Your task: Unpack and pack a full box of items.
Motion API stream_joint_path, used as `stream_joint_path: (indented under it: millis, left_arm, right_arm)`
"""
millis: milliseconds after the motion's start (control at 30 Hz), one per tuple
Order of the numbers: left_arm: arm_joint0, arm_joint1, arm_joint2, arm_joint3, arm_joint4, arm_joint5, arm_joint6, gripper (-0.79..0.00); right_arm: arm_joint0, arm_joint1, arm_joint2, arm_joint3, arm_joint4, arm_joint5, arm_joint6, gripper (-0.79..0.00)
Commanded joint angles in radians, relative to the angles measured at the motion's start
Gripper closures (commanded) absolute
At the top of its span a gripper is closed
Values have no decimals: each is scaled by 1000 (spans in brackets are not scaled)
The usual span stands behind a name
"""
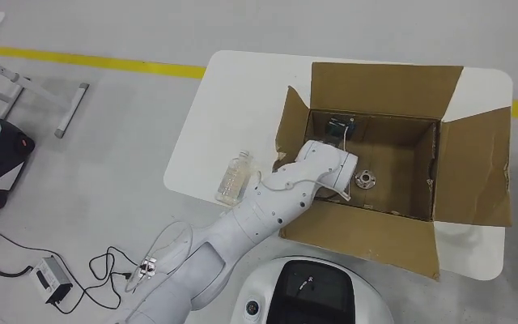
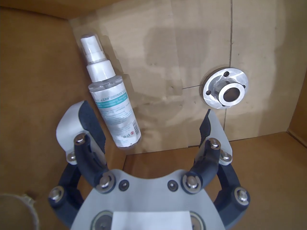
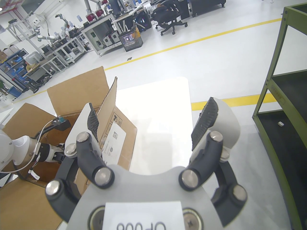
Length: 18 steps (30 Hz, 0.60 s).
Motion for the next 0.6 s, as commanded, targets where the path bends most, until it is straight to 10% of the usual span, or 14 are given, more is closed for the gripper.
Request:
stream_joint_path:
  millis: [0, 567]
  left_arm:
    - [-2, -5, 3, 13, 0, 2, 3, -785]
    - [-19, -35, -36, 56, -67, -13, 0, -739]
  right_arm:
    - [0, 0, 0, 0, 0, 0, 0, -785]
    - [0, 0, 0, 0, 0, 0, 0, -785]
